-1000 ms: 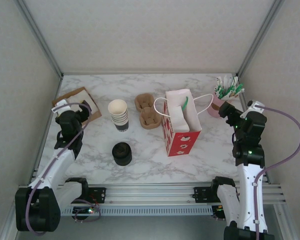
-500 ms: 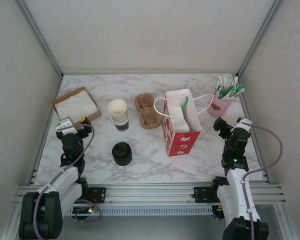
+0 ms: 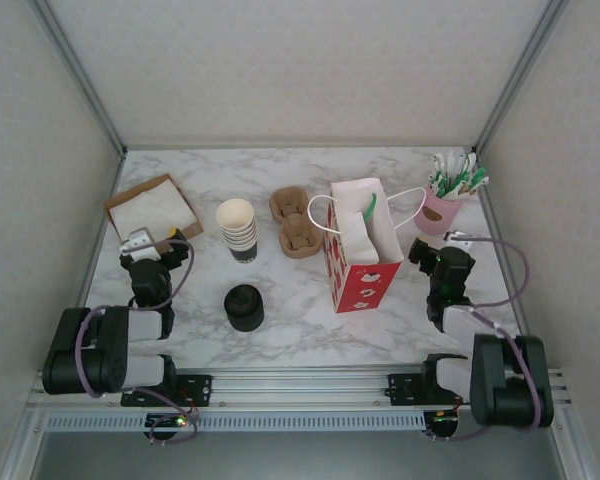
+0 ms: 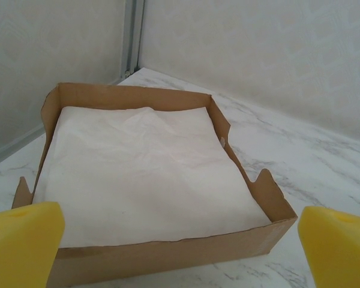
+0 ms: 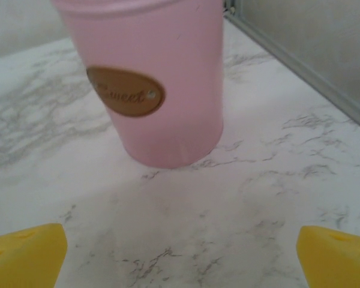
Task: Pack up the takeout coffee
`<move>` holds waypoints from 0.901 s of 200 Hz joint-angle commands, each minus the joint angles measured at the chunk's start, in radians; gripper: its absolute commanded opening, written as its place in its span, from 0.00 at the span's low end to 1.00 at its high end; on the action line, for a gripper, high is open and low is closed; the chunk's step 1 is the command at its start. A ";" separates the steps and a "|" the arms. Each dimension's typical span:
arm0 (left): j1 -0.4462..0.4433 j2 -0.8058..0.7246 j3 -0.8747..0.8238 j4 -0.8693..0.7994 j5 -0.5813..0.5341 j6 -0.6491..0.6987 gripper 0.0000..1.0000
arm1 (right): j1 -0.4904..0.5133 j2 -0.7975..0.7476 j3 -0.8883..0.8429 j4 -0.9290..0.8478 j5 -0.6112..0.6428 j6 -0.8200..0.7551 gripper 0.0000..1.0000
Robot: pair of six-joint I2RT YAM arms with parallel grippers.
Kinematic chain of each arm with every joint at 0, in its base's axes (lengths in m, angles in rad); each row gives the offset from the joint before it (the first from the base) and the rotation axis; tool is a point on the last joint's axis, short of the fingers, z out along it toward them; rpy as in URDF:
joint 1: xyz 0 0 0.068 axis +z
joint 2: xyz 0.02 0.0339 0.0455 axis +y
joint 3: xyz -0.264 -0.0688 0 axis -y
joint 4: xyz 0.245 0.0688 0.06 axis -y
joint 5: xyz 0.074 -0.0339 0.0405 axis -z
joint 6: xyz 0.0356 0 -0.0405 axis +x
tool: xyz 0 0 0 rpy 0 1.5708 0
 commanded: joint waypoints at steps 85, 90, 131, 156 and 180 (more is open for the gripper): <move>0.009 0.130 -0.017 0.260 0.072 0.009 1.00 | 0.112 0.320 0.109 0.276 0.014 -0.172 0.99; 0.009 0.136 -0.018 0.267 0.075 0.010 1.00 | 0.110 0.328 0.117 0.269 0.018 -0.171 0.99; 0.002 0.162 0.001 0.256 0.069 0.019 1.00 | 0.112 0.341 0.113 0.286 -0.041 -0.196 0.99; -0.050 0.175 0.091 0.106 0.043 0.079 0.99 | 0.098 0.341 0.131 0.250 -0.059 -0.182 0.99; -0.049 0.177 0.093 0.102 0.047 0.078 1.00 | 0.083 0.339 0.137 0.233 -0.085 -0.172 0.99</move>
